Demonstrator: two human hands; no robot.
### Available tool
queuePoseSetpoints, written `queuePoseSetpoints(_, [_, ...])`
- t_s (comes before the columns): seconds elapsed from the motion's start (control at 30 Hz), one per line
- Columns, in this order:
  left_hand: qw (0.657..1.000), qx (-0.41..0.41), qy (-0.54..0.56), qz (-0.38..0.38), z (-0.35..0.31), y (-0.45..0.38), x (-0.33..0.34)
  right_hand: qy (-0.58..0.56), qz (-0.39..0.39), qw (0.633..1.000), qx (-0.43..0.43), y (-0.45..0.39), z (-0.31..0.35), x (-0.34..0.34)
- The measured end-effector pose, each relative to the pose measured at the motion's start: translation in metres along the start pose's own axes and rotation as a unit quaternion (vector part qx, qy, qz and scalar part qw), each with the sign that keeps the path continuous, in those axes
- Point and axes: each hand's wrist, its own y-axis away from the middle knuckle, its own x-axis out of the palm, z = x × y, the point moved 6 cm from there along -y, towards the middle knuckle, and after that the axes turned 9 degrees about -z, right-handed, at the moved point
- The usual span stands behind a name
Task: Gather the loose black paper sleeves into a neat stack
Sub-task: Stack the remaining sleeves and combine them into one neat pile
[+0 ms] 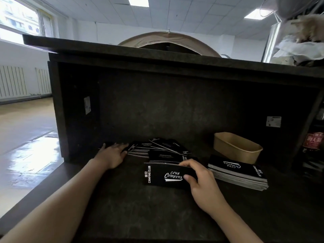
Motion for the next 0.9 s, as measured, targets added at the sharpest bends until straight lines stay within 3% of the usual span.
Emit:
queuePoseSetpoints(0.2, [0.984, 0.117, -0.104, -0.084, -0.032, 0.039, -0.038, 0.004, -0.014, 1.0, -0.001, -0.002, -0.004, -0.001])
queuePoseSetpoints(0.3, [0.981, 0.164, -0.039, -0.099, -0.045, 0.071, -0.052, 0.008, -0.023, 1.0, 0.01, -0.001, -0.005, -0.003])
queuePoseSetpoints(0.4, [0.982, 0.145, 0.094, -0.08, -0.039, 0.098, -0.05, 0.007, -0.024, 0.999, 0.025, -0.001, -0.007, -0.005])
queuePoseSetpoints(0.53, [0.987, 0.047, 0.131, -0.081, -0.009, 0.103, -0.04, -0.027, -0.019, 0.998, 0.059, -0.001, -0.01, -0.004])
queuePoseSetpoints(0.73, [0.979, 0.011, 0.199, -0.035, -0.009, 0.103, -0.04, -0.048, -0.023, 0.996, 0.069, 0.001, -0.01, -0.006])
queuePoseSetpoints(0.9, [0.95, 0.078, 0.291, -0.086, -0.028, 0.11, -0.053, -0.032, -0.027, 0.998, 0.056, 0.001, -0.009, -0.006])
